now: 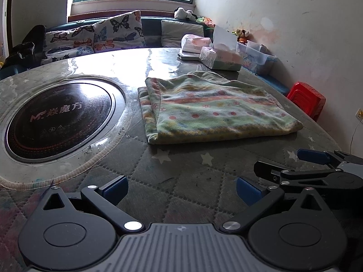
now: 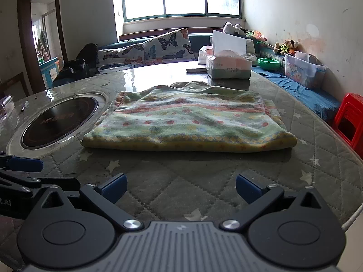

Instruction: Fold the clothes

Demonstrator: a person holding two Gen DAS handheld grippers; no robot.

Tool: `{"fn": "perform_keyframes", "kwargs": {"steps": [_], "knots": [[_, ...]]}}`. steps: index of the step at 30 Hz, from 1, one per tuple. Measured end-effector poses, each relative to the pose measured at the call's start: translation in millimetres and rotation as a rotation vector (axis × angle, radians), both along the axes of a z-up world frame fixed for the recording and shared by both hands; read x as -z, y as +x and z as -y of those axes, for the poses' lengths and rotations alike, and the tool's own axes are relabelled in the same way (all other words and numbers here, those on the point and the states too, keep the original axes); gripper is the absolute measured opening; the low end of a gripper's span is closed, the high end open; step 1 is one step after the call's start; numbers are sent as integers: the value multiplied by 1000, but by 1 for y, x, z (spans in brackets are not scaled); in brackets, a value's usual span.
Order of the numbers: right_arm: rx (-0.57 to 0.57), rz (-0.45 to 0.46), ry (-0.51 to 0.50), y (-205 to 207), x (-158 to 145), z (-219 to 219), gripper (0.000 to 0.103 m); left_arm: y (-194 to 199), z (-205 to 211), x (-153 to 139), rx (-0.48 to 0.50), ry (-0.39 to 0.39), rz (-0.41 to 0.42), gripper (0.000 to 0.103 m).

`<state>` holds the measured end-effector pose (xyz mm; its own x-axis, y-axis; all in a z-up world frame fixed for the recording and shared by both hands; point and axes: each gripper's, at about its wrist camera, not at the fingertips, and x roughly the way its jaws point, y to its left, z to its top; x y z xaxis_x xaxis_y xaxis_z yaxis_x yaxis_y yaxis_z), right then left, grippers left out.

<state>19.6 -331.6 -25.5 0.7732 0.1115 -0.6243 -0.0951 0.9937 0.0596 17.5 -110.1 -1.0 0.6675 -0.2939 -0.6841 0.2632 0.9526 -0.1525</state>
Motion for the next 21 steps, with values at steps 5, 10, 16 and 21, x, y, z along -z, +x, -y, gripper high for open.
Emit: {"fn": "perform_keyframes", "kwargs": {"steps": [5,10,16,21], "knots": [[-2,10,4,-4,-3,0,103,-4,1,-2,3,-1,8,103],[-3,18,5,-6,-5,-1,103,-7,1,-3,0,-2,9,103],[-5,17,6,-5,-5,-1,103,-5,0,-2,-3,-5,3,103],[-5,5,7,-1,-2,-1,103,0,0,0,-8,-3,-9,103]]}}
